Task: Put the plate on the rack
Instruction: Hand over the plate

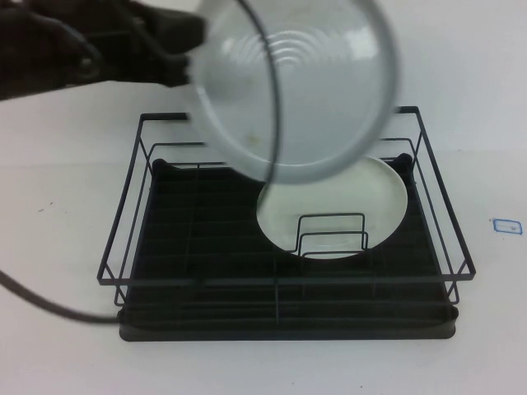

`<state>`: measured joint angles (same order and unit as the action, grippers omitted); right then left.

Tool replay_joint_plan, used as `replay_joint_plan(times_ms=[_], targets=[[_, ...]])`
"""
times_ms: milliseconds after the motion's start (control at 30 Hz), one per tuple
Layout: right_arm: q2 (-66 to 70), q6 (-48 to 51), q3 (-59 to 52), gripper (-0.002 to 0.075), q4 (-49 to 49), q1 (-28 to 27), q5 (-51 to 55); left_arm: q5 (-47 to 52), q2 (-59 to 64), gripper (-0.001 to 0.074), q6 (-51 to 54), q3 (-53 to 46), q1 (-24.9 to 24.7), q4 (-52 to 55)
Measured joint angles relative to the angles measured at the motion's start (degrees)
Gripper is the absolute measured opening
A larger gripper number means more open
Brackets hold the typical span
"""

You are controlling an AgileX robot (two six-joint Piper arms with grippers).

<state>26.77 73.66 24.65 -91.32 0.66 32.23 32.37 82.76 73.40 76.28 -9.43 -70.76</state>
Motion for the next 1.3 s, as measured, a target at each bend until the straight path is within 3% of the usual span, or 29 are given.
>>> replay_joint_plan(times_ms=[167,400,533,867,967,1033,1067,1167,1300], targets=[[7.5,11.9,1.9,0.0122,-4.0,0.0,2.2,-4.0,0.0,0.0004,7.8,0.0,-7.5,-4.6],[17.5,17.4,7.5,0.0447,-5.2,0.0,5.6,-5.1,0.0,0.0004,10.4,0.0,-12.1,-6.9],[24.5,16.8,11.4,0.0503,-5.2,0.0,8.5,-5.2,0.1,0.0004,12.3,0.0,-13.5,-8.0],[41.1,16.0,21.0,0.0481,-5.2,0.0,17.1,-4.2,0.2,0.0004,16.9,0.0,-13.9,-13.8],[44.1,16.0,23.0,0.0354,-5.2,0.0,20.4,-2.8,0.3,0.0005,17.5,0.0,-13.9,-13.8],[45.1,16.1,24.0,0.0198,-5.2,0.0,22.2,-1.3,0.5,0.0011,17.5,0.0,-13.9,-13.8],[45.2,16.3,24.5,0.0174,-5.0,0.0,22.3,-0.3,0.5,0.0018,17.2,0.0,-13.9,-13.8],[45.6,17.1,25.8,0.0171,-3.9,-0.2,22.9,2.3,0.5,0.0073,17.1,0.1,-13.6,-14.0],[45.6,17.6,28.2,0.017,-1.1,-0.4,23.0,4.4,0.2,0.0253,18.1,0.1,-13.4,-14.5]])
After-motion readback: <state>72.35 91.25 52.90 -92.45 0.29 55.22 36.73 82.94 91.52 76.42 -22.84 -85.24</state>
